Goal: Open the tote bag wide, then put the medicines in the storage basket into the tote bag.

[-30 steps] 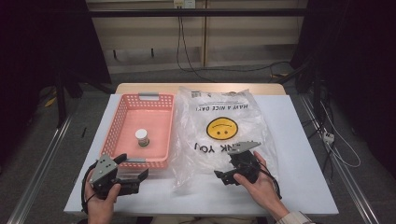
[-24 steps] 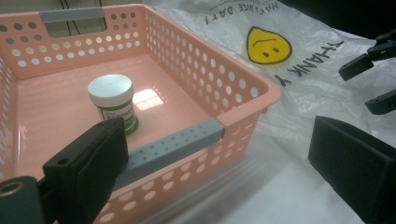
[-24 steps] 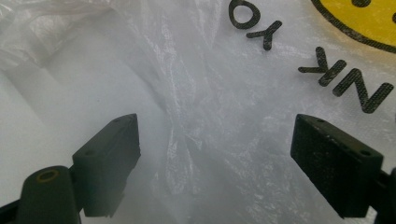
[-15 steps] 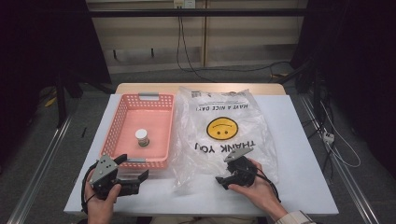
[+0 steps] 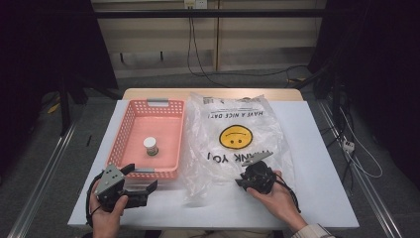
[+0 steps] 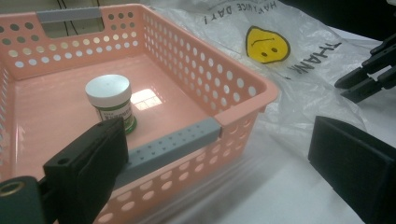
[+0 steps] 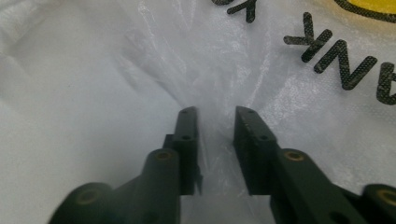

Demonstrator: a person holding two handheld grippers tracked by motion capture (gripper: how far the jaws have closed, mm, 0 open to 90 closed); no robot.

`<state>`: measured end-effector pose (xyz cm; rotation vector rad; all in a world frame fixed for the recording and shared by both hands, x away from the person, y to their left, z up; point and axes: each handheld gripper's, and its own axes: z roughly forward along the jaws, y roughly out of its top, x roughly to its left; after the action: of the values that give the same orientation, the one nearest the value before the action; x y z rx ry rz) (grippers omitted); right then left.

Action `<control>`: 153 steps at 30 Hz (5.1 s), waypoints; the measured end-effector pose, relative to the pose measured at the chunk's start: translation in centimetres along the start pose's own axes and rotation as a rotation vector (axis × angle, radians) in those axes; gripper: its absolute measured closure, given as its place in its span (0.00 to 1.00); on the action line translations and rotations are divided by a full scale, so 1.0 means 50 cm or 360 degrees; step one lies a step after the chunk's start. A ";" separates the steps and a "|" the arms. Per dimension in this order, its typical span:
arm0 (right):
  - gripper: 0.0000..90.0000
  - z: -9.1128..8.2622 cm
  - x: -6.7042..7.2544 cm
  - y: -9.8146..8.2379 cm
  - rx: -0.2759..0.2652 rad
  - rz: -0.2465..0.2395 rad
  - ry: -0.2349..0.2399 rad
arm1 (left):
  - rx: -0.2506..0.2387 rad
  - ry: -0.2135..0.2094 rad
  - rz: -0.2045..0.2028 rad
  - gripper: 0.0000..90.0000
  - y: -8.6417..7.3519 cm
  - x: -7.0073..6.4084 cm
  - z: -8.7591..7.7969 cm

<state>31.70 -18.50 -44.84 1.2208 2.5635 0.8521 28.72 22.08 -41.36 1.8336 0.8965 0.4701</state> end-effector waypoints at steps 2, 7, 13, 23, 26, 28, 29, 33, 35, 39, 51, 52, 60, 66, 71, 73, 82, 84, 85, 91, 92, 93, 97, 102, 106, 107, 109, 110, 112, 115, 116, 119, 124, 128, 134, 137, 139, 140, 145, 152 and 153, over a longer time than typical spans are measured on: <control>0.95 0.000 -0.003 0.000 -0.0001 0.0024 0.0028 | 0.0000 0.0001 -0.0001 0.05 0.000 -0.001 0.000; 1.00 0.000 -0.006 0.000 -0.0002 0.0057 0.0080 | -0.0003 0.0001 -0.0004 0.05 0.000 -0.001 -0.001; 1.00 -0.011 -0.006 0.001 -0.0078 0.0076 0.0093 | -0.0012 0.0008 -0.0008 0.05 0.000 0.001 -0.002; 1.00 -0.039 -0.010 0.012 -0.0224 0.0077 0.0122 | -0.0018 0.0016 -0.0020 0.05 0.001 0.002 -0.002; 1.00 -0.046 -0.017 0.014 -0.0254 0.0095 0.0116 | -0.0028 0.0009 -0.0004 0.05 0.001 0.001 -0.004; 1.00 -0.051 -0.022 0.016 -0.0286 0.0107 0.0126 | -0.0032 0.0008 -0.0013 0.05 0.001 -0.001 -0.004; 1.00 -0.054 -0.023 0.018 -0.0292 0.0114 0.0126 | -0.0032 0.0011 -0.0009 0.05 0.001 -0.001 -0.004; 1.00 -0.059 -0.023 0.024 -0.0329 0.0088 0.0150 | -0.0015 0.0012 0.0014 0.05 0.000 0.000 -0.001; 1.00 -0.057 -0.022 0.026 -0.0312 0.0076 0.0145 | -0.0022 0.0004 0.0011 0.05 0.000 -0.002 -0.002; 1.00 -0.060 -0.025 0.031 -0.0342 0.0084 0.0132 | -0.0031 0.0002 0.0012 0.05 0.000 -0.002 -0.005; 1.00 -0.079 -0.032 0.057 -0.0451 0.0069 0.0122 | -0.0025 -0.0005 0.0015 0.05 0.001 -0.001 -0.003; 1.00 -0.079 -0.033 0.059 -0.0464 0.0064 0.0126 | -0.0023 -0.0003 0.0016 0.05 0.001 -0.001 -0.003; 1.00 -0.094 -0.038 0.064 -0.0552 0.0066 0.0125 | -0.0018 -0.0004 0.0022 0.05 0.001 -0.001 0.000; 1.00 -0.109 -0.039 0.081 -0.0603 0.0042 0.0129 | -0.0027 -0.0004 0.0007 0.05 0.001 -0.001 -0.002; 1.00 -0.122 -0.042 0.098 -0.0669 0.0016 0.0121 | -0.0026 -0.0010 -0.0004 0.05 0.001 0.000 -0.003; 1.00 -0.127 -0.045 0.105 -0.0680 0.0012 0.0121 | -0.0025 -0.0009 -0.0003 0.05 0.000 0.001 -0.003; 1.00 -0.141 -0.053 0.125 -0.0748 0.0026 0.0132 | -0.0030 -0.0031 -0.0019 0.05 -0.001 0.002 -0.004; 1.00 -0.147 -0.050 0.135 -0.0775 0.0009 0.0136 | -0.0024 -0.0030 -0.0006 0.05 -0.001 0.002 -0.003; 1.00 -0.150 -0.048 0.139 -0.0782 0.0000 0.0140 | -0.0024 -0.0029 -0.0011 0.05 -0.001 0.002 -0.002; 1.00 -0.154 -0.049 0.147 -0.0819 -0.0016 0.0154 | -0.0017 -0.0022 -0.0010 0.05 0.000 0.002 0.001; 1.00 -0.154 -0.049 0.147 -0.0819 -0.0016 0.0154 | -0.0021 -0.0025 -0.0013 0.05 0.000 0.002 0.000; 1.00 -0.147 -0.051 0.142 -0.0809 -0.0023 0.0152 | -0.0017 -0.0027 -0.0011 0.05 0.000 0.003 -0.002; 1.00 -0.141 -0.053 0.136 -0.0798 -0.0002 0.0167 | -0.0032 -0.0015 -0.0022 0.05 0.003 0.006 -0.009; 1.00 -0.145 -0.052 0.137 -0.0800 -0.0008 0.0170 | -0.0013 -0.0046 -0.0045 0.05 0.004 0.007 -0.016; 1.00 -0.139 -0.055 0.142 -0.0792 -0.0010 0.0202 | -0.0005 -0.0023 -0.0076 0.05 0.003 0.014 -0.017; 1.00 -0.139 -0.055 0.142 -0.0792 -0.0010 0.0202 | -0.0004 -0.0022 -0.0093 0.05 0.002 0.015 -0.017; 1.00 -0.137 -0.055 0.143 -0.0792 -0.0002 0.0215 | 0.0003 -0.0031 -0.0102 0.05 0.003 0.017 -0.017; 1.00 -0.137 -0.055 0.144 -0.0793 -0.0004 0.0217 | 0.0005 -0.0039 -0.0105 0.06 0.004 0.017 -0.017; 1.00 -0.136 -0.054 0.144 -0.0794 -0.0005 0.0222 | 0.0037 -0.0051 -0.0073 0.07 0.008 0.015 -0.016; 1.00 -0.136 -0.052 0.143 -0.0788 -0.0018 0.0225 | 0.0083 -0.0090 -0.0041 0.07 0.015 0.011 -0.009; 1.00 -0.136 -0.052 0.143 -0.0788 -0.0018 0.0225 | 0.0100 -0.0111 -0.0034 0.07 0.017 0.011 -0.006; 1.00 -0.136 -0.048 0.141 -0.0786 -0.0031 0.0228 | 0.0124 -0.0139 -0.0072 0.08 0.029 0.015 -0.002; 1.00 -0.140 -0.050 0.139 -0.0786 -0.0030 0.0229 | 0.0141 -0.0171 -0.0057 0.09 0.054 0.021 0.001; 1.00 -0.138 -0.051 0.140 -0.0782 -0.0027 0.0234 | 0.0191 -0.0116 0.0015 0.10 0.068 0.029 0.010; 1.00 -0.135 -0.052 0.140 -0.0774 -0.0032 0.0239 | 0.0282 -0.0132 0.0039 0.08 0.086 0.044 0.031; 1.00 -0.134 -0.052 0.140 -0.0769 -0.0031 0.0242 | 0.0295 -0.0144 0.0021 0.07 0.097 0.053 0.038; 1.00 -0.134 -0.052 0.140 -0.0771 -0.0032 0.0243 | 0.0291 -0.0140 0.0032 0.06 0.109 0.057 0.039; 1.00 -0.135 -0.052 0.140 -0.0772 -0.0032 0.0243 | 0.0301 -0.0136 0.0045 0.07 0.116 0.060 0.040; 1.00 -0.134 -0.054 0.139 -0.0770 -0.0028 0.0244 | 0.0340 -0.0126 0.0072 0.08 0.145 0.083 0.060; 1.00 -0.133 -0.055 0.139 -0.0770 -0.0024 0.0239 | 0.0465 -0.0094 0.0106 0.13 0.167 0.114 0.102; 1.00 -0.133 -0.055 0.139 -0.0769 -0.0025 0.0240 | 0.0476 -0.0096 0.0101 0.13 0.169 0.120 0.108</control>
<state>35.46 -19.89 -35.70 1.0159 2.2635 1.4978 39.30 21.40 -36.47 2.1415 0.9069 0.3303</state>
